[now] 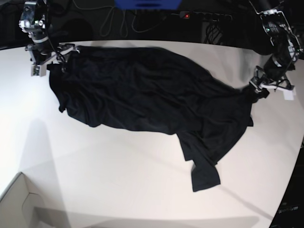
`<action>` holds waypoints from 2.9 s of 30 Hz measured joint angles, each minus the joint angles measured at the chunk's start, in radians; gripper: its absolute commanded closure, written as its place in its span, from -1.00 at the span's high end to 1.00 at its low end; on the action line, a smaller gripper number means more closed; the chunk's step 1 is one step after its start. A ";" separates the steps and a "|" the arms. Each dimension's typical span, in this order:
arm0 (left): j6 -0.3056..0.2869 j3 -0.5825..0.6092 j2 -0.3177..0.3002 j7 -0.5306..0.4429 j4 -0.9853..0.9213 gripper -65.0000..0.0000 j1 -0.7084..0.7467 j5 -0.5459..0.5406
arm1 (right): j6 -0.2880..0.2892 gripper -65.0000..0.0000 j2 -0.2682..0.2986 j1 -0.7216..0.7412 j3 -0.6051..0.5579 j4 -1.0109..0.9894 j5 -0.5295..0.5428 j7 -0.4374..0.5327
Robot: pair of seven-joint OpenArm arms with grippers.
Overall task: Layout the t-shirt on the table in an organized manner, then fold the t-shirt properly
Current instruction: 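Grasp the shirt's shoulder corners with both grippers, then lift the shirt high with both grippers and shake it out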
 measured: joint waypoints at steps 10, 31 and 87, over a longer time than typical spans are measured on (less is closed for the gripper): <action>-0.020 -0.006 -0.003 -0.029 -0.153 0.34 -0.043 -0.038 | 0.000 0.16 -0.027 0.003 0.060 0.097 0.005 0.002; -0.018 0.156 -0.019 -0.050 -0.240 -0.95 -0.112 -0.028 | 0.000 0.16 -0.057 0.035 0.052 -0.073 -0.002 0.000; 0.000 0.248 -0.148 -0.070 -0.662 -0.99 -1.125 0.163 | 0.095 -1.00 0.322 1.094 -0.166 -0.283 0.007 -0.176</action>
